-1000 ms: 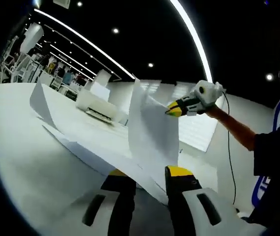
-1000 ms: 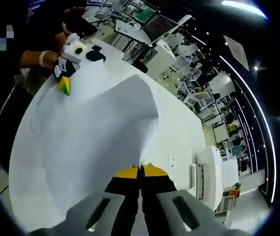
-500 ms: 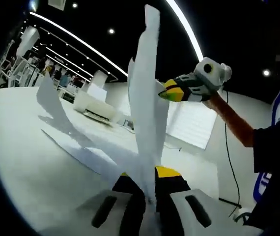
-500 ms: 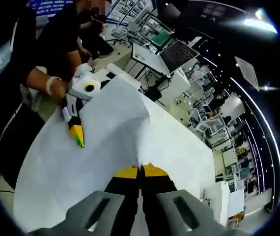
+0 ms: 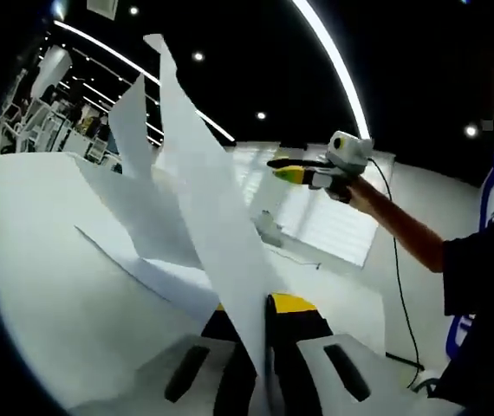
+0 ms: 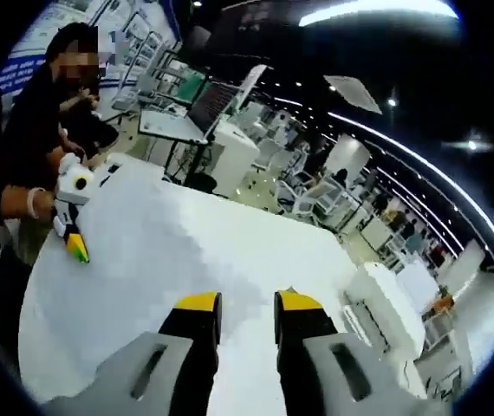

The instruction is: Organize the stack of printing papers by aligning and flattening the scattered papers on the table

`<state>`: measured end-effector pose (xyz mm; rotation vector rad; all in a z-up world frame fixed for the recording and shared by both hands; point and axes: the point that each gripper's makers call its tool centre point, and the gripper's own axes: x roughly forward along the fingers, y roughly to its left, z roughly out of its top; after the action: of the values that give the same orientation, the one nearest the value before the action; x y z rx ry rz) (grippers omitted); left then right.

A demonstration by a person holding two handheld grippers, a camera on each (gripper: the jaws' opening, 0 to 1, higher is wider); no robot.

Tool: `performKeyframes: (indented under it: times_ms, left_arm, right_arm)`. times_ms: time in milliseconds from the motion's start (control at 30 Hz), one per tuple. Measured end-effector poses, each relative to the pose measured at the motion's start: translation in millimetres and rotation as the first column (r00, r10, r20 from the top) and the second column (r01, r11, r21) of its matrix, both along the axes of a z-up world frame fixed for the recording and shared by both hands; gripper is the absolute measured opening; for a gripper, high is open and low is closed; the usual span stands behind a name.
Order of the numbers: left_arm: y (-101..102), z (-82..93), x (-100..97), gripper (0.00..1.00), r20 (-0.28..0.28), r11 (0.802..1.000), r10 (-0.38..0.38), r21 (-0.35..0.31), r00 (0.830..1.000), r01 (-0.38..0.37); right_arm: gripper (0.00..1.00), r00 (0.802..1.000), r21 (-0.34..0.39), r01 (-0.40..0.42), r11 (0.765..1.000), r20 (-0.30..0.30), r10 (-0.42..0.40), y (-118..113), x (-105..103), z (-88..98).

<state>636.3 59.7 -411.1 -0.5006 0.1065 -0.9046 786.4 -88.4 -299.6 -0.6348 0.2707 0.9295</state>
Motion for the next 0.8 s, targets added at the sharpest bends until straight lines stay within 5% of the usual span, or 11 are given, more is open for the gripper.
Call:
performKeyframes:
  times_ms: [133,233,467,800]
  left_arm:
    - [2.3,0.1,-0.4,0.07,-0.020,1.000,0.016,-0.017,1.000,-0.016]
    - [2.0,-1.3,0.2,0.07,-0.030,1.000,0.022,-0.015,0.999,-0.022]
    - [3.3,-3.5,1.5,0.07,-0.038,1.000,0.028,-0.006,0.999,-0.029]
    - [5.2,-3.6,3.5,0.07,-0.042,0.999,0.034,-0.004,0.999,-0.034]
  right_arm:
    - [0.31,0.985,-0.031,0.148,0.988,-0.081,-0.150,-48.9,24.0,-56.0]
    - [0.23,0.977,-0.056,0.189,0.980,-0.091,-0.194,-67.0,33.9,-92.2]
    - [0.23,0.935,-0.078,0.215,0.973,-0.271,-0.228,-73.2,21.9,-156.2]
    - [0.22,0.914,-0.097,0.202,0.975,-0.339,-0.223,-44.4,8.9,-188.9]
